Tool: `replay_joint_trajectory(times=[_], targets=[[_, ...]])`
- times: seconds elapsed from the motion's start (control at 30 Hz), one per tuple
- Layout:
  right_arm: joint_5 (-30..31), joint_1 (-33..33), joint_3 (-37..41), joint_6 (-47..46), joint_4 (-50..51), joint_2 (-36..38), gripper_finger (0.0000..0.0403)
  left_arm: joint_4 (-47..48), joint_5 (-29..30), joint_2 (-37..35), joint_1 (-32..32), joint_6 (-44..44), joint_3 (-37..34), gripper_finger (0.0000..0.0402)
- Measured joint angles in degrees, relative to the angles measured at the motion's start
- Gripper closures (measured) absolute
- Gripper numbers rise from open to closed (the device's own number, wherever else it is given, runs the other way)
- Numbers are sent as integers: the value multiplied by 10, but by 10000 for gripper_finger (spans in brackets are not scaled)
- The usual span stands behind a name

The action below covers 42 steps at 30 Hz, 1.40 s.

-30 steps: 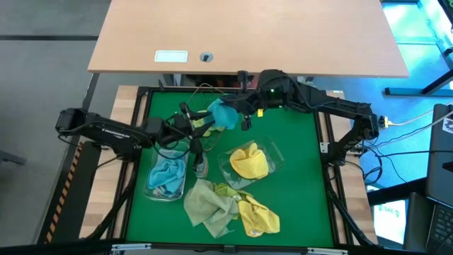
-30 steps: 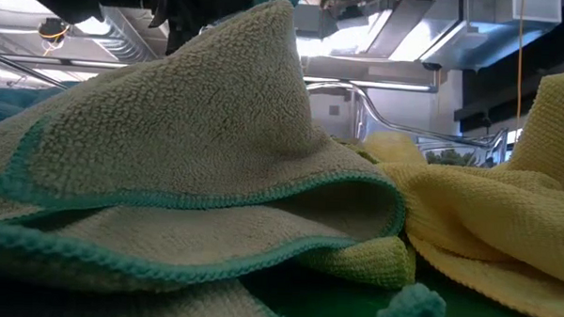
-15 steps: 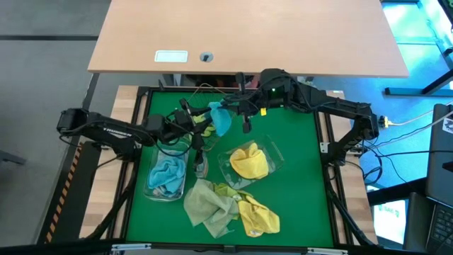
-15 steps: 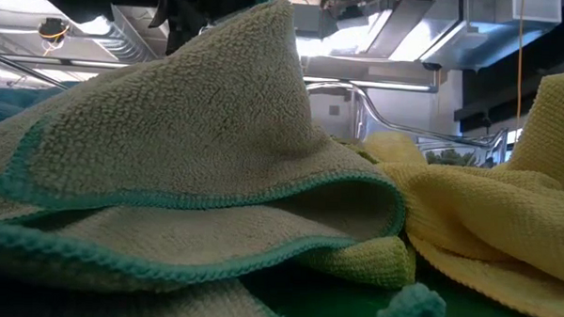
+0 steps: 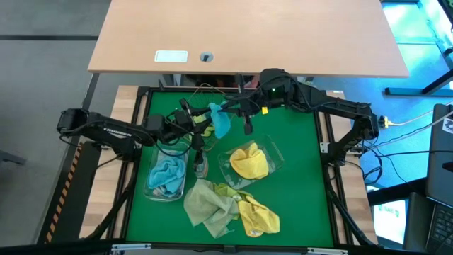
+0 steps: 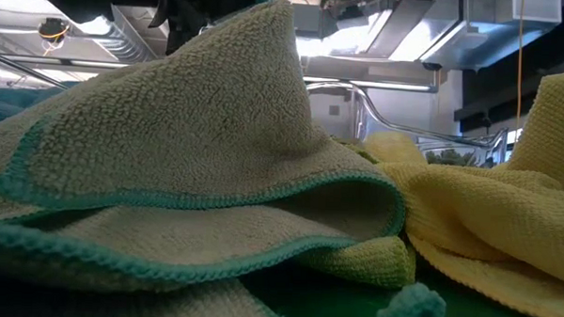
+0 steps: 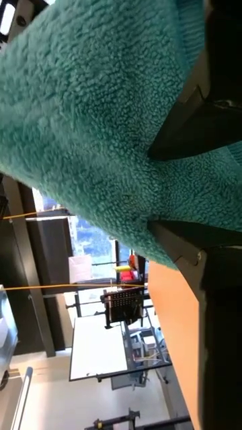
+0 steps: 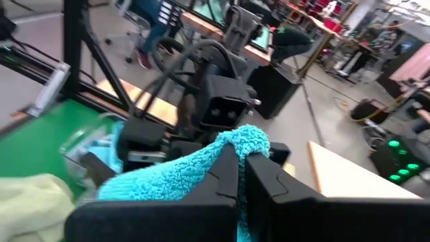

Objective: Sort microfiber towel by color & place in baskets
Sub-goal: Put the blue microfiber towel into the left transparent bin

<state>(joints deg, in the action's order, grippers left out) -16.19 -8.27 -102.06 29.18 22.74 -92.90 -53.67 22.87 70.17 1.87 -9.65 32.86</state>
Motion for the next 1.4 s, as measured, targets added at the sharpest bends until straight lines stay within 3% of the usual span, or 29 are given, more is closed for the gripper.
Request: replay_joint_trajectory(times=[0.17,0.63,0.73,0.87,1.23,1.4], targets=[[-15,0,0,-17,2,0,398,0,0,0,0,0,0,261],[6,0,0,-20,3,0,398,0,-37,0,0,-1,0,390],[7,0,0,-20,3,0,398,1,-43,0,0,1,0,398],[7,0,0,-20,8,0,398,2,-43,0,-1,8,0,368],[7,0,0,-20,65,0,398,6,-35,0,-1,14,0,223],[6,0,0,-34,89,0,398,7,-35,0,-1,14,0,191]])
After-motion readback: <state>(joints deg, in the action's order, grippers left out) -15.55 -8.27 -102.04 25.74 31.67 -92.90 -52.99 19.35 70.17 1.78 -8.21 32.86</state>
